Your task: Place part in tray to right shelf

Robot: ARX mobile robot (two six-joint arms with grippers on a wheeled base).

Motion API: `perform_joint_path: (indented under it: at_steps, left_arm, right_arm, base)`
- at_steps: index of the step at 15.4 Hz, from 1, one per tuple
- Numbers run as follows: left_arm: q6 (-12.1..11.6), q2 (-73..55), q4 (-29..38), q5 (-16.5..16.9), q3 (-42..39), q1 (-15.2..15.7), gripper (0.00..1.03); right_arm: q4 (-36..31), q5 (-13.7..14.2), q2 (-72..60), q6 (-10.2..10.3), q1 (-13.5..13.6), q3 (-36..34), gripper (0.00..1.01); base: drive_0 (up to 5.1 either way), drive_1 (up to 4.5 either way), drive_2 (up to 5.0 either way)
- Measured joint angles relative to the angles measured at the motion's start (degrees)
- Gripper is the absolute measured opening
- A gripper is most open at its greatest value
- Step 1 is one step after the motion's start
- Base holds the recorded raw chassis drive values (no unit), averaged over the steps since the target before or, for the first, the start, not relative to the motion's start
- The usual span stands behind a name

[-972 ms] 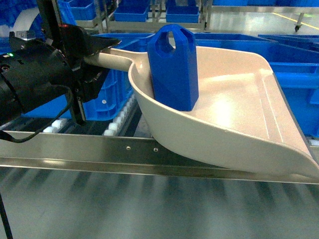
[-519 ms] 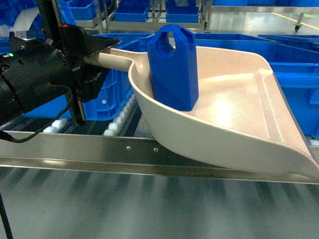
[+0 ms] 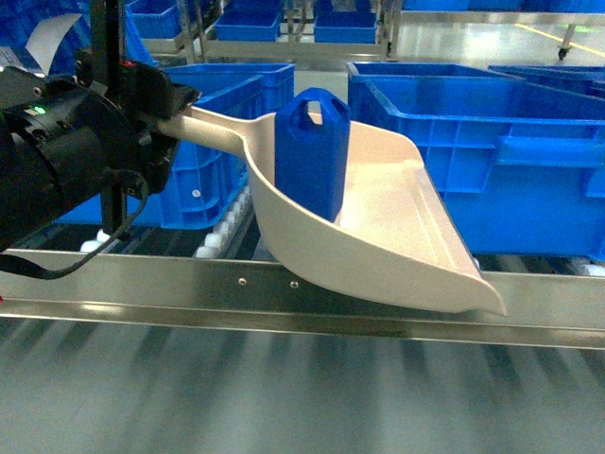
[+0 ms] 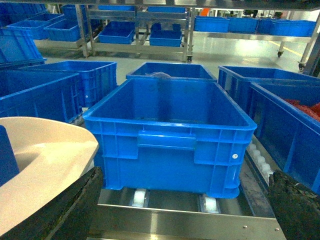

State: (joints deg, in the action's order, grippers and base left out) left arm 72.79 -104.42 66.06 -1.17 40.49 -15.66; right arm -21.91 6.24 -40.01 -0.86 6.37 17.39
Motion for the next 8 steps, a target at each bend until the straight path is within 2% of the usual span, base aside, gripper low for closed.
perform_joint_path:
  at_steps: [1,4,7,8]
  left_arm:
    - [-1.5,0.8,1.1,0.0,-0.4,0.4,0.14]
    - [-3.6,5.1,0.7,-0.2,-0.3,2.6,0.14]
    - [-4.1,10.0,-1.9,-3.9,4.2,8.0,0.14]
    - [-4.2,11.3,-6.1,-6.7,7.5,10.2,0.14]
  right_arm:
    - [0.0,0.0,0.0,0.0,0.0,0.0,0.98]
    - [0.0,0.0,0.0,0.0,0.0,0.0,0.98]
    - [0.0,0.0,0.0,0.0,0.0,0.0,0.98]
    - [0.0,0.0,0.0,0.0,0.0,0.0,0.98]
  base:
    - [0.0,0.0,0.0]
    - [0.0,0.0,0.0]
    - [0.0,0.0,0.0]
    - [0.0,0.0,0.0]
